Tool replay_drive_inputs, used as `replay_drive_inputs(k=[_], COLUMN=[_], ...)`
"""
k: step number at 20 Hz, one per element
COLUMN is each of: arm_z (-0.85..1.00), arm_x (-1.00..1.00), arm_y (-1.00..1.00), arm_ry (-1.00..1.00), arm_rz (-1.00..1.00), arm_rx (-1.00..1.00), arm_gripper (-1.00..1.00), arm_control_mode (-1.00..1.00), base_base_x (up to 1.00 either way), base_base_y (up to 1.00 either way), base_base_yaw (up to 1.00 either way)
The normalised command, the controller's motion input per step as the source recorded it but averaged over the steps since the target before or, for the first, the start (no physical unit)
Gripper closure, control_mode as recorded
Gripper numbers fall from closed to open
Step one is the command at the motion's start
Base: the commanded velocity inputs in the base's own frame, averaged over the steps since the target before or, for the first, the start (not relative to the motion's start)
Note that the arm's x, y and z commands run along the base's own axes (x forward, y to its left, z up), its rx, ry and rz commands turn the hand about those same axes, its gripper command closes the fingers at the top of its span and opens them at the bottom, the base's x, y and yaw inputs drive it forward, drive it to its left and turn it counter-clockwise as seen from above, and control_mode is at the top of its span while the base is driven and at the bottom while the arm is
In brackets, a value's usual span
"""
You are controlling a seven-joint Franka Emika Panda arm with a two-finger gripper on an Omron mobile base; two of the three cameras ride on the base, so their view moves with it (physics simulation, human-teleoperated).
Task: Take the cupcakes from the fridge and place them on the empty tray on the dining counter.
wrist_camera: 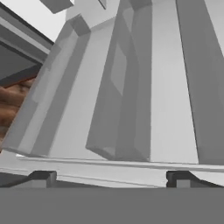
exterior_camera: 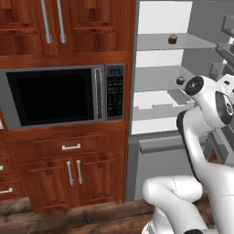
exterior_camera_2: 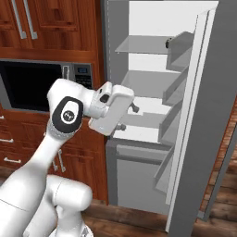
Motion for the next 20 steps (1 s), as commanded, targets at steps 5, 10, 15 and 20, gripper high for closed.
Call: replay_drive_inputs(k=[5, 10, 15, 20], arm_z=[-0.33, -0.29, -0.25, -0.27], arm_x=[0.71, 0.55, 0.41, 0.35], arm_y=[-0.07, -0.44, -0.89, -0.85], arm_ry=[0.13, 0.14, 0.14, 0.16], arm_rz=[0.0, 0.0, 0.0, 0.0], arm_rx=[-0.02, -0.02, -0.02, -0.04], arm_gripper=[-1.0, -1.0, -1.0, -1.0], arm_control_mode=[-1.0, -1.0, -1.0, -1.0], base_base_x=[0.0, 0.0, 0.0, 0.0], base_base_y=[0.0, 0.0, 0.0, 0.0], base_base_yaw=[0.0, 0.0, 0.0, 0.0])
